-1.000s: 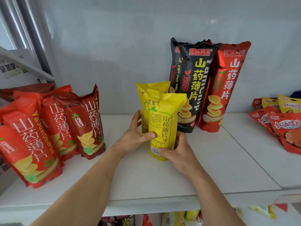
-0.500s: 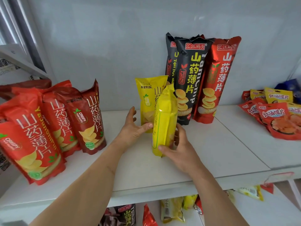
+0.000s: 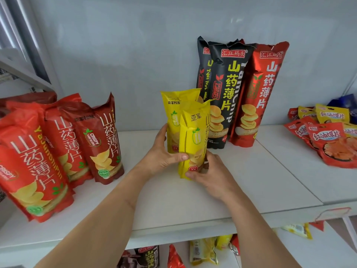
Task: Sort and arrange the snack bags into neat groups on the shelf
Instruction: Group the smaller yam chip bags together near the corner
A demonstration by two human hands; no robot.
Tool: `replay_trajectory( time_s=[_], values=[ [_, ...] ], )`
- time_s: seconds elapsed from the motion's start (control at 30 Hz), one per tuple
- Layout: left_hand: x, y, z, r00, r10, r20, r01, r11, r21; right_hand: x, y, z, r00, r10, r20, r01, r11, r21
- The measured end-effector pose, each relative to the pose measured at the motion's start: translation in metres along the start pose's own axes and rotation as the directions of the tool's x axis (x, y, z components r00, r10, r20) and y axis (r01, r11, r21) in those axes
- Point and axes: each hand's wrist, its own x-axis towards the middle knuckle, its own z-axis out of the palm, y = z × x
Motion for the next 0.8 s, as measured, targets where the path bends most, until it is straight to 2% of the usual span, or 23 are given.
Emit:
replay_trajectory(
  time_s=[0.37,0.8],
  values=[
    [0.031,-0.007,-0.007,0.997,-0.078,0.014,0.078,0.997,0.019,0.038,-0.005,0.014,0.994,0.032,-0.101,-0.038,0.998,-0.060],
    [0.079,-0.016,-0.014,0.990,-0.142,-0.013,0.141,0.989,-0.053,0.092,-0.014,0.029,0.978,0.135,-0.161,-0.152,0.984,-0.098]
  ],
)
